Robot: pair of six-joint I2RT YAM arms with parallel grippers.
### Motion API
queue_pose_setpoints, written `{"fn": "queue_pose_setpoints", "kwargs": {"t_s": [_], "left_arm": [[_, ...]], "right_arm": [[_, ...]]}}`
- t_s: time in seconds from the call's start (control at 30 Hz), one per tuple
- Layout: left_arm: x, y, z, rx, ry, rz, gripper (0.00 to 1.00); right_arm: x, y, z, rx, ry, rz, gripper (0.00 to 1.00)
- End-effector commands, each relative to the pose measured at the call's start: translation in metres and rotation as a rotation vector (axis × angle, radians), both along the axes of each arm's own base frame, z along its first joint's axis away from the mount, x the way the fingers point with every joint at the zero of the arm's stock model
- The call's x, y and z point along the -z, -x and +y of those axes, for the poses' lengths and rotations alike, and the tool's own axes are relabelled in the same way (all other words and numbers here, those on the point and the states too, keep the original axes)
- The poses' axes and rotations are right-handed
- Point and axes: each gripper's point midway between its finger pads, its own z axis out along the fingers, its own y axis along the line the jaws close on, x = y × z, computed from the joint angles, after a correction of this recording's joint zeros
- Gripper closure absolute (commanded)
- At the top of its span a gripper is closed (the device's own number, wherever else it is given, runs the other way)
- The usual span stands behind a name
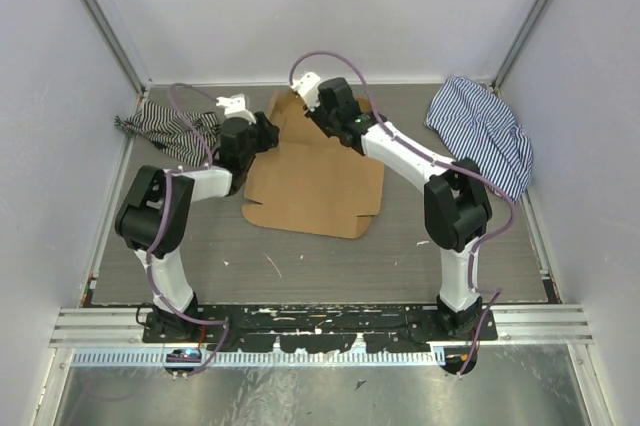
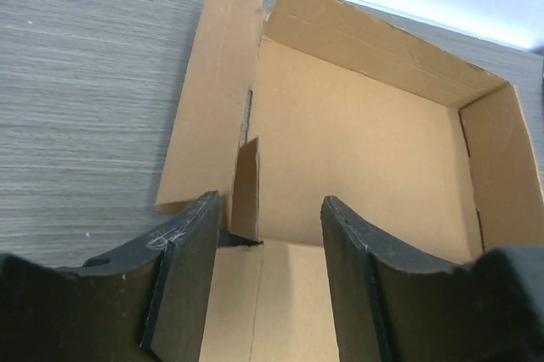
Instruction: Fold the paper box
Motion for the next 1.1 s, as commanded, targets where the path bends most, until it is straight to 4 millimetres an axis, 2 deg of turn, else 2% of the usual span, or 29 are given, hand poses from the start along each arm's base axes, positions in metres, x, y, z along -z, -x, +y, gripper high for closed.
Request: {"fn": "queue_pose_setpoints", "kwargs": {"t_s": [0.0,0.07,0.13,0.2,0.23,0.27,0.3,0.33,0.37,0.53,0.67,0.83,0.97,1.07], "left_arm": [[-0.029,-0.013,0.015,-0.077,-0.065,0.045,0.41],[-0.036,-0.017,0.028,-0.115,-0.094,0.104,0.4],[-0.043,-0.024,0.045,-0.176,-0.071,0.166,0.39],[-0.05,-0.037,0.062,-0.199,-0.014,0.224,0.37],[-0.06,-0.047,0.068,-0.202,0.032,0.229,0.37],[-0.062,-0.054,0.072,-0.195,0.075,0.245,0.38],[-0.061,-0.06,0.075,-0.187,0.103,0.264,0.39],[-0.061,-0.065,0.075,-0.173,0.121,0.275,0.39],[-0.061,-0.07,0.075,-0.158,0.128,0.283,0.4],[-0.032,-0.085,0.061,-0.078,0.137,0.392,0.41],[-0.019,-0.088,0.051,-0.022,0.147,0.43,0.43],[0.002,-0.088,0.054,-0.031,0.115,0.496,0.43],[0.01,-0.09,0.056,-0.038,0.118,0.49,0.43],[0.012,-0.091,0.056,-0.039,0.118,0.487,0.43]], "right_arm": [[-0.048,-0.025,-0.025,0.169,-0.28,0.022,0.74],[-0.056,-0.034,-0.047,0.27,-0.375,0.052,0.69],[-0.057,-0.041,-0.067,0.34,-0.481,0.116,0.51],[-0.052,-0.049,-0.084,0.382,-0.625,0.223,0.42],[-0.049,-0.054,-0.093,0.39,-0.711,0.285,0.34],[-0.045,-0.058,-0.099,0.385,-0.799,0.357,0.09],[-0.038,-0.064,-0.104,0.374,-0.888,0.44,0.01],[-0.037,-0.068,-0.107,0.372,-0.916,0.462,0.0],[-0.027,-0.071,-0.112,0.392,-0.905,0.479,0.0],[0.001,-0.08,-0.123,0.505,-0.845,0.504,0.0],[0.027,-0.08,-0.127,0.547,-0.825,0.563,0.0],[0.059,-0.073,-0.126,0.571,-0.804,0.627,0.0],[0.074,-0.072,-0.123,0.57,-0.79,0.655,0.11],[0.079,-0.073,-0.127,0.599,-0.759,0.646,0.29]]}}
